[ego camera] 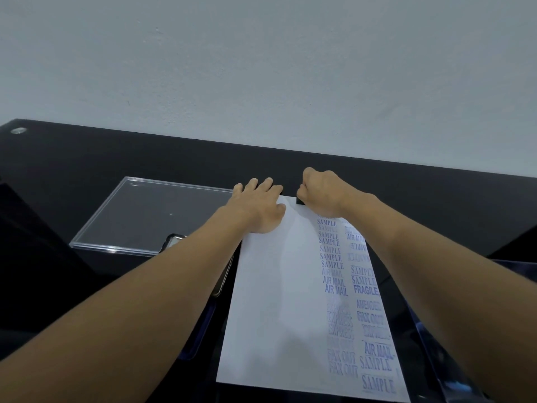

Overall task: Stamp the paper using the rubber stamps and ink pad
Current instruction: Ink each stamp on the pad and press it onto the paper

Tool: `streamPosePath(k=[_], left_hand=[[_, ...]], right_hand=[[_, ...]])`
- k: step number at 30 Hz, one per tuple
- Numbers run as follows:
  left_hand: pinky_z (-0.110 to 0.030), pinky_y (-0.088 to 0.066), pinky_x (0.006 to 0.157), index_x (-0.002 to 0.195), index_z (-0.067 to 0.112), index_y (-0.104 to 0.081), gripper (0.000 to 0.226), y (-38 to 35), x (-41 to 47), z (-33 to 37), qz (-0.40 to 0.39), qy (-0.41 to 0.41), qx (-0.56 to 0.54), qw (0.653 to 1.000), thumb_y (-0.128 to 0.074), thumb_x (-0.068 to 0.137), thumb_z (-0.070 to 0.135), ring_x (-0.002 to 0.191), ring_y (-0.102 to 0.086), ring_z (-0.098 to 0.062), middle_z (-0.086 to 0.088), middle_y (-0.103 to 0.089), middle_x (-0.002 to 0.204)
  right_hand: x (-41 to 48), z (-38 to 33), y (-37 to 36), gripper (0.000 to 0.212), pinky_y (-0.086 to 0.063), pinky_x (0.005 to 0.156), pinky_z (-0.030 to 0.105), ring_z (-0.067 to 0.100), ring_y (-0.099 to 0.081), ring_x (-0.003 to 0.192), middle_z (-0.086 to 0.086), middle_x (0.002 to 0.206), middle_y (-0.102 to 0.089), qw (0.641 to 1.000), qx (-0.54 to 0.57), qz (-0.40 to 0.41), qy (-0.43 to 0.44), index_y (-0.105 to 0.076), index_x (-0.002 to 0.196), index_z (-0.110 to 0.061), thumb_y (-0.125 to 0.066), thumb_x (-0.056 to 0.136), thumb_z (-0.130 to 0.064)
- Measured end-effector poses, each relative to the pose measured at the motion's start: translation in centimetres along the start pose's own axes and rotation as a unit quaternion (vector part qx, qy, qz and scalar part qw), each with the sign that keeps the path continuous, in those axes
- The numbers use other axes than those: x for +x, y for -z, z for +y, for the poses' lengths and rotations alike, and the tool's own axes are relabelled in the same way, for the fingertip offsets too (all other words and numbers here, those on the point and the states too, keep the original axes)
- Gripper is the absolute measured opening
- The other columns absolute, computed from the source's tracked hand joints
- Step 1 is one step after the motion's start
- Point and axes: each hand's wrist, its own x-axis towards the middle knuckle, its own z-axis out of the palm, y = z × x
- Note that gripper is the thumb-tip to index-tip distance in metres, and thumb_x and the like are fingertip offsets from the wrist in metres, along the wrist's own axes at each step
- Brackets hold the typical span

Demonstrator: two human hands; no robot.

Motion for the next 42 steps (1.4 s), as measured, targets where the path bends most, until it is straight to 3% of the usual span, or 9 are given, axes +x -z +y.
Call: streamPosePath(k=[8,12,18,21,24,28,31,34,42], left_hand=[[-0.052,-0.008,0.119,0.156,0.023,-0.015,0.058,-0.3,0.1,0.0,0.009,-0.002,0.004,1.000,-0.023,0.101,0.037,0.149,-0.005,-0.028,0.001,-0.005,0.165],[-0.052,-0.008,0.119,0.156,0.023,-0.014,0.058,-0.5,0.1,0.0,0.010,-0.001,0.000,1.000,-0.023,0.100,0.037,0.149,-0.004,-0.027,0.002,-0.004,0.165],[-0.049,-0.008,0.119,0.154,0.021,-0.023,0.056,0.5,-0.4,0.3,-0.005,0.005,-0.049,0.999,-0.029,0.101,0.035,0.150,-0.009,-0.027,0.001,-0.015,0.163],[-0.050,-0.020,0.115,0.121,0.014,-0.052,0.032,1.6,-0.9,0.5,0.055,0.016,-0.125,0.990,-0.035,0.099,0.029,0.130,-0.037,-0.027,-0.001,-0.051,0.130],[-0.050,-0.023,0.113,0.096,0.021,-0.034,0.007,3.1,-1.4,0.3,0.122,0.027,-0.176,0.976,-0.037,0.098,0.027,0.101,-0.035,-0.020,0.008,-0.038,0.105],[-0.038,-0.035,0.094,0.083,0.034,-0.027,0.020,4.5,-2.0,-0.5,0.130,0.023,-0.194,0.972,-0.039,0.097,0.028,0.094,-0.031,-0.015,0.010,-0.037,0.096],[-0.036,-0.037,0.091,0.101,0.026,-0.048,0.010,5.2,-2.8,-0.9,0.123,0.033,-0.201,0.971,-0.040,0.097,0.030,0.099,-0.045,-0.020,0.000,-0.048,0.108],[-0.035,-0.036,0.103,0.145,0.014,-0.041,0.049,5.8,-3.7,-0.8,0.120,0.045,-0.199,0.972,-0.040,0.099,0.032,0.128,-0.047,-0.023,-0.002,-0.049,0.143],[-0.033,-0.034,0.106,0.151,0.014,-0.034,0.054,6.3,-6.9,-2.1,0.152,0.045,-0.214,0.964,-0.042,0.101,0.033,0.138,-0.039,-0.021,-0.001,-0.039,0.154]], right_hand=[[0.1,0.1,-0.2,0.013,-0.038,0.074,0.038,0.025,-0.045,0.071,0.004,0.075,-0.039,1.000,0.025,0.007,-0.008,-0.040,0.102,-0.007,-0.036,0.104,-0.020],[-0.2,0.4,0.0,0.017,-0.035,0.055,0.034,0.019,-0.044,0.062,0.006,0.076,-0.049,0.998,0.059,-0.030,-0.009,-0.042,0.093,-0.011,-0.040,0.104,-0.024],[-0.6,0.9,3.0,0.019,-0.040,0.060,0.033,0.018,-0.049,0.069,0.006,0.086,-0.058,0.993,0.115,0.025,-0.019,-0.054,0.096,-0.008,-0.044,0.100,-0.024],[-1.1,1.3,5.1,0.021,-0.037,0.060,0.033,0.019,-0.047,0.069,0.006,0.085,-0.056,0.987,0.138,0.077,-0.025,-0.052,0.091,-0.008,-0.042,0.100,-0.025],[-1.4,1.8,6.1,0.021,-0.039,0.061,0.033,0.019,-0.049,0.071,0.006,0.089,-0.057,0.983,0.149,0.105,-0.025,-0.052,0.094,-0.008,-0.043,0.099,-0.026],[-2.1,2.3,6.7,0.017,-0.039,0.061,0.033,0.019,-0.049,0.071,0.005,0.086,-0.056,0.978,0.168,0.120,-0.029,-0.049,0.094,-0.010,-0.044,0.098,-0.026],[-2.6,2.4,6.8,0.022,-0.040,0.063,0.033,0.018,-0.049,0.073,0.006,0.092,-0.058,0.976,0.172,0.125,-0.035,-0.052,0.104,-0.007,-0.044,0.099,-0.027],[-3.0,2.3,6.9,0.020,-0.040,0.064,0.031,0.018,-0.052,0.077,0.008,0.097,-0.060,0.978,0.167,0.123,-0.033,-0.052,0.105,-0.009,-0.043,0.100,-0.027],[-5.0,1.8,7.0,0.008,-0.041,0.065,0.029,0.018,-0.055,0.083,0.000,0.095,-0.059,0.988,0.138,0.073,0.000,-0.051,0.101,-0.017,-0.048,0.100,-0.025]])
